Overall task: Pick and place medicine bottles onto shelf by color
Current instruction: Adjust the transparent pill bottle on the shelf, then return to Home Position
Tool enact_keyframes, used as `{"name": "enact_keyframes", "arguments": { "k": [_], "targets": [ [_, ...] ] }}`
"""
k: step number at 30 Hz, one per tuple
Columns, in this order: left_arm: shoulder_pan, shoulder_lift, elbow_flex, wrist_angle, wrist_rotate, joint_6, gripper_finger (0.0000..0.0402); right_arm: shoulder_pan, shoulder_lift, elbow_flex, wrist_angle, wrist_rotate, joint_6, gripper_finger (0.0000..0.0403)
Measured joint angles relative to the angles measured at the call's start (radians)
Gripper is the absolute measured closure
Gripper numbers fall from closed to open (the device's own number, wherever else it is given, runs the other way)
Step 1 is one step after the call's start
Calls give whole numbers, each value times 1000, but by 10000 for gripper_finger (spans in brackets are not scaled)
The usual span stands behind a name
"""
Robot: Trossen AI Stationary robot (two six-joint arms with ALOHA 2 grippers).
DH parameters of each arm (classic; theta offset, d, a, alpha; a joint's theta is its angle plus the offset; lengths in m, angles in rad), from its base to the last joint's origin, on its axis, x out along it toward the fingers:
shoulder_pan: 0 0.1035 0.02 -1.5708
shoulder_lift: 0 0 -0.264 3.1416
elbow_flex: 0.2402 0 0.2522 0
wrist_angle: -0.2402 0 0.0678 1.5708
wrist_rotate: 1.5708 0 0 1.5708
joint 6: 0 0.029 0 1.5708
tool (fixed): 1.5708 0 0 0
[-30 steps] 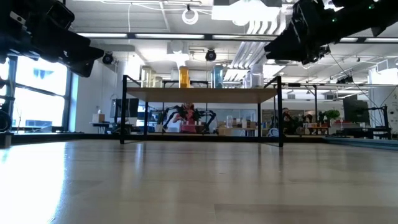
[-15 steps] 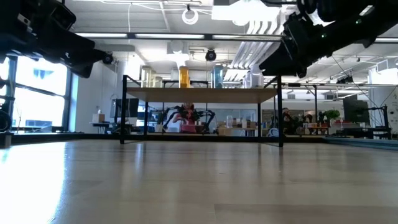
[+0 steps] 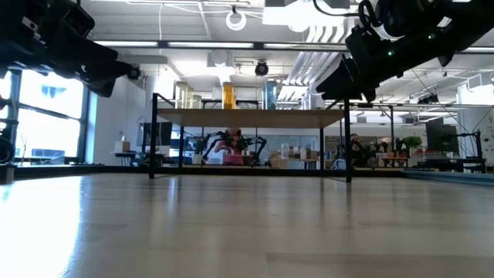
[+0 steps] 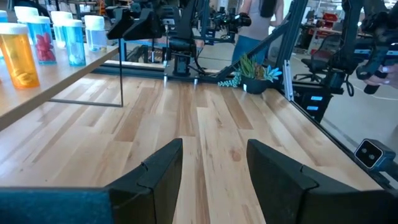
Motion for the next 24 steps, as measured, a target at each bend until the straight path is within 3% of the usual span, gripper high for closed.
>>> {"name": "enact_keyframes", "arguments": {
  "k": [6, 13, 24],
  "targets": [
    [0, 0, 0, -14, 1, 18, 232, 8, -1, 0, -1, -55, 8, 217],
    [0, 0, 0, -48, 7, 18, 232, 94, -18, 0, -4, -127, -7, 217],
    [-1, 0, 0, -48, 8, 18, 232, 248, -18, 0, -40, -44, -39, 217]
  ]
}}
